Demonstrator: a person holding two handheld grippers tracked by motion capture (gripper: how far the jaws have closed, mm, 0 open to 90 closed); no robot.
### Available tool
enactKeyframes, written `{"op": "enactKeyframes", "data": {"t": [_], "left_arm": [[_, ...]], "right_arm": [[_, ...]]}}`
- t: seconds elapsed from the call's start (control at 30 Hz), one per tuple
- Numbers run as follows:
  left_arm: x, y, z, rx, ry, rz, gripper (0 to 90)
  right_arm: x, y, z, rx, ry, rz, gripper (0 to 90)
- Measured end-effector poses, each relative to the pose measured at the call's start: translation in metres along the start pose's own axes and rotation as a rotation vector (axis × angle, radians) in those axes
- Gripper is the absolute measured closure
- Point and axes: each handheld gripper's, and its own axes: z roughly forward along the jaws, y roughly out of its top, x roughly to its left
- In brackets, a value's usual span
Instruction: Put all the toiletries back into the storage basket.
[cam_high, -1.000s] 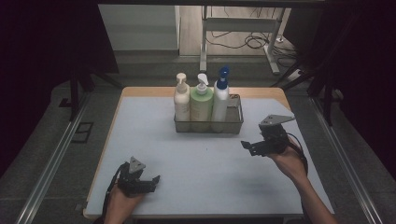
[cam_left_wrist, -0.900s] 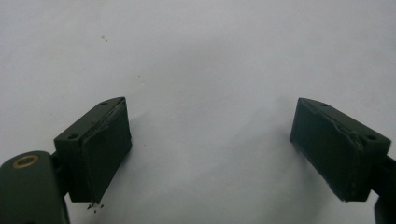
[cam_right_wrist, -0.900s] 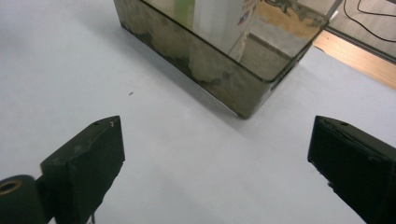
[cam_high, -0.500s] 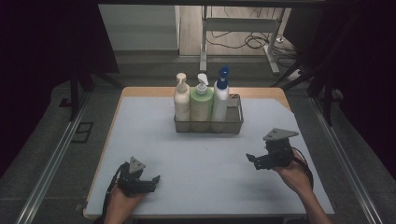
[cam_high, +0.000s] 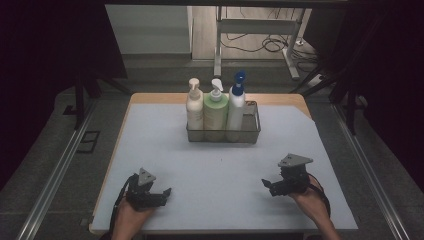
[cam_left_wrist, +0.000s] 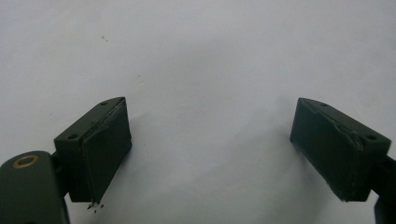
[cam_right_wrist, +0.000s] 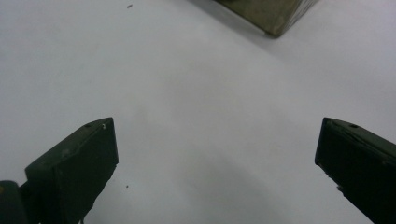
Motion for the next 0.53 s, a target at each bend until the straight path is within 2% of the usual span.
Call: {"op": "enactKeyframes", "data": {"t": [0.33, 0.47, 0.53], "left_arm": [[0.000, 0.000, 0.000, 0.000, 0.000, 0.000, 12.1], [0.000, 0.000, 0.000, 0.001, 0.000, 0.000, 12.1], [0.000, 0.000, 0.000, 0.001, 0.000, 0.000, 12.1]], "right_arm": [[0.007, -0.026, 0.021, 0.045, 0.031, 0.010, 0.0], [0.003, -0.030, 0.022, 0.030, 0.057, 0.059, 0.0], [0.003, -0.030, 0.023, 0.034, 0.062, 0.061, 0.0]]}}
